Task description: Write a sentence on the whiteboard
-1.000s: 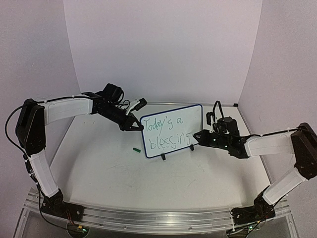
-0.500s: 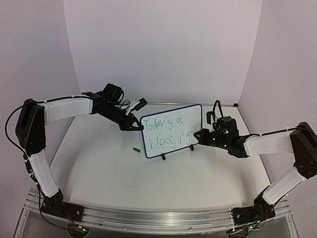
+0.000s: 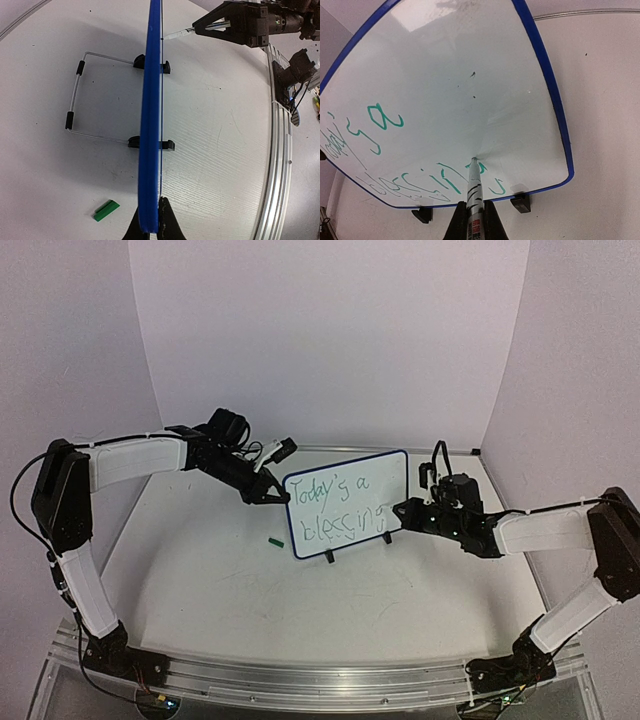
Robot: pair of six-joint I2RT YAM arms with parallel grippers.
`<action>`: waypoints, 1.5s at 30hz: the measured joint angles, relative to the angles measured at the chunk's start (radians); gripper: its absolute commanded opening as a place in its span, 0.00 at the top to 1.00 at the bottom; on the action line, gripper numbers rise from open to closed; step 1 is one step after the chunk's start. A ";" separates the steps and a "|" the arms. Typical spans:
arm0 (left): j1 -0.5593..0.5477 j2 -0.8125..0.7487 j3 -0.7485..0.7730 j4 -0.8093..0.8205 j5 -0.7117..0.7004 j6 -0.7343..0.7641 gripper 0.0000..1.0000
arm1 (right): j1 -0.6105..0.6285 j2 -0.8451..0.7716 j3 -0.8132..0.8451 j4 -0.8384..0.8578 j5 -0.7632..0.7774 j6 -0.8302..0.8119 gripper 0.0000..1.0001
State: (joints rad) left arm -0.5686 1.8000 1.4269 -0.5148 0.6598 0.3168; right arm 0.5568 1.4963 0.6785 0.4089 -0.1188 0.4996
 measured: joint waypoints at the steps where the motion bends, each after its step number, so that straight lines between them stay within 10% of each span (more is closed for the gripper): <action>1: 0.000 0.000 0.000 0.000 0.000 0.000 1.00 | 0.000 0.000 0.000 0.000 0.000 0.001 1.00; 45: 0.000 0.000 0.000 0.000 -0.001 0.000 1.00 | -0.001 0.019 -0.086 -0.005 0.062 0.017 1.00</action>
State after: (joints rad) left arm -0.5686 1.8000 1.4269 -0.5152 0.6590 0.3172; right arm 0.5554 1.5157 0.5927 0.4043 -0.0570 0.5168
